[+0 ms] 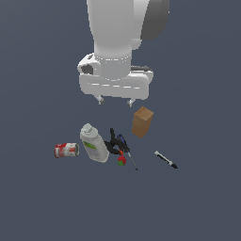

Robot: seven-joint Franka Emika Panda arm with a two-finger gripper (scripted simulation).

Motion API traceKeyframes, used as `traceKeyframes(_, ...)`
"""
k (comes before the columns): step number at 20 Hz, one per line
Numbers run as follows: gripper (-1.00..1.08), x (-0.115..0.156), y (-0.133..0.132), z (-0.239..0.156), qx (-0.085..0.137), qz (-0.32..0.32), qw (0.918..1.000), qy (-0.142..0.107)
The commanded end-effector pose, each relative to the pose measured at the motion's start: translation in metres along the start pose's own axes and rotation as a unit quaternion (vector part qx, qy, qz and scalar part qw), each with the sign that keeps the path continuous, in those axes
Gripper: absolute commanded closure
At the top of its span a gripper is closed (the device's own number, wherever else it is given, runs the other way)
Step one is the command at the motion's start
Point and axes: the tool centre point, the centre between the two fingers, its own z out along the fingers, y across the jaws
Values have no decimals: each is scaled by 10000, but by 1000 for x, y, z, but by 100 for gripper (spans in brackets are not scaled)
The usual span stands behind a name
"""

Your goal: Pick up a designated object from a clutter of objects.

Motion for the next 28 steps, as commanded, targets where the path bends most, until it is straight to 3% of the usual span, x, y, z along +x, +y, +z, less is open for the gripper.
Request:
traceKeyframes(1, -92, -4, -8, 7, 1, 149, 9999, -7)
traceKeyframes(14, -92, -41, -57, 57, -7, 1237, 9923, -50)
traceKeyframes(28, -92, -92, -100, 107, -42, 2396, 9708, -86)
